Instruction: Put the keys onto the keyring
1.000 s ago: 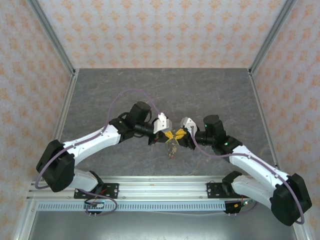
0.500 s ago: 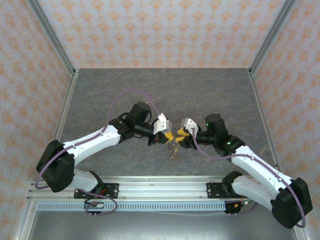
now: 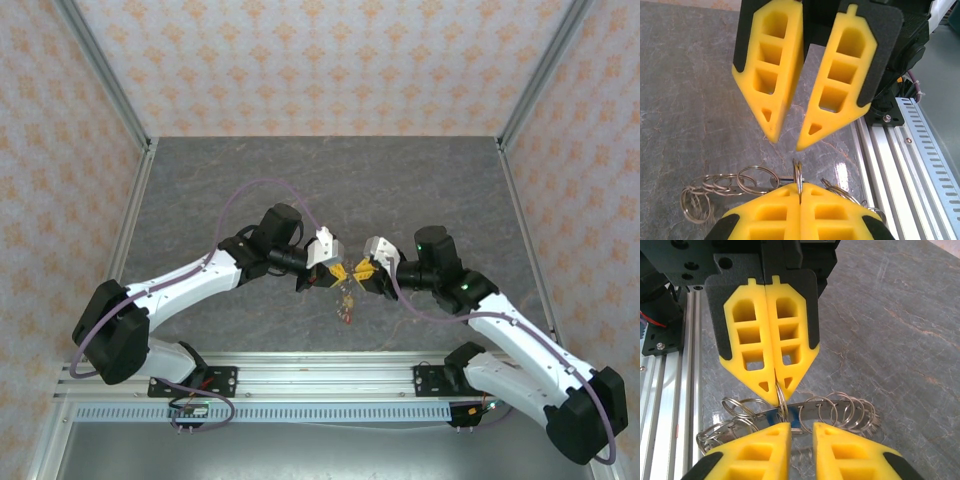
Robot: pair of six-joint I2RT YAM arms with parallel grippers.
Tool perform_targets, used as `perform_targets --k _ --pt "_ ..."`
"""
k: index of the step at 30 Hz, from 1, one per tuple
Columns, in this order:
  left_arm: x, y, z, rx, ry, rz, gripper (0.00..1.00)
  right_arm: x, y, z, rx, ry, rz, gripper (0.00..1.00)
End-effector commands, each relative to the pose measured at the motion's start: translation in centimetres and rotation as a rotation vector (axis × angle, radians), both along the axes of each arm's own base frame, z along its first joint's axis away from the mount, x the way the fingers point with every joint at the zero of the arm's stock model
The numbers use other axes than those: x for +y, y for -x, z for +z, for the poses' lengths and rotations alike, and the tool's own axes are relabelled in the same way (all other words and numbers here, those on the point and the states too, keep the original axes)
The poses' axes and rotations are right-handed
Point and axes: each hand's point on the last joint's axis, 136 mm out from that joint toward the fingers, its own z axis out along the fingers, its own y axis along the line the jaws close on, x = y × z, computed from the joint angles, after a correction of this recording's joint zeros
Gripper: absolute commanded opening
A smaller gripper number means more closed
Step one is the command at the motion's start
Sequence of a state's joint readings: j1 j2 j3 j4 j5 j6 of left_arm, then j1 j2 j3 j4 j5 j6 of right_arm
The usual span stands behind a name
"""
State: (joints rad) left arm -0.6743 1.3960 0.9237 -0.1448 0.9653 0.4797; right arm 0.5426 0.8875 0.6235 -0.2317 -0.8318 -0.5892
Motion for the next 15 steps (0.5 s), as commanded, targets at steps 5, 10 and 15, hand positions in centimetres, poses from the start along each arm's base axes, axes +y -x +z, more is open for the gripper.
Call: perform_targets --k 5,10,15 --pt "-0.2 0.6 2.0 -0.047 0.051 -0.031 0.0 1.4 -0.8 0.8 0.028 -0.051 0.029 0.1" --pt "-0.3 0.6 2.1 -0.048 0.06 -0.027 0.0 1.5 -1.2 0.1 0.04 -0.046 0.018 0.11" --pt "-0.3 0.4 2.0 -0.05 0.056 -0.018 0.0 0.5 -1.5 0.6 -0.011 -0.03 -0.043 0.16"
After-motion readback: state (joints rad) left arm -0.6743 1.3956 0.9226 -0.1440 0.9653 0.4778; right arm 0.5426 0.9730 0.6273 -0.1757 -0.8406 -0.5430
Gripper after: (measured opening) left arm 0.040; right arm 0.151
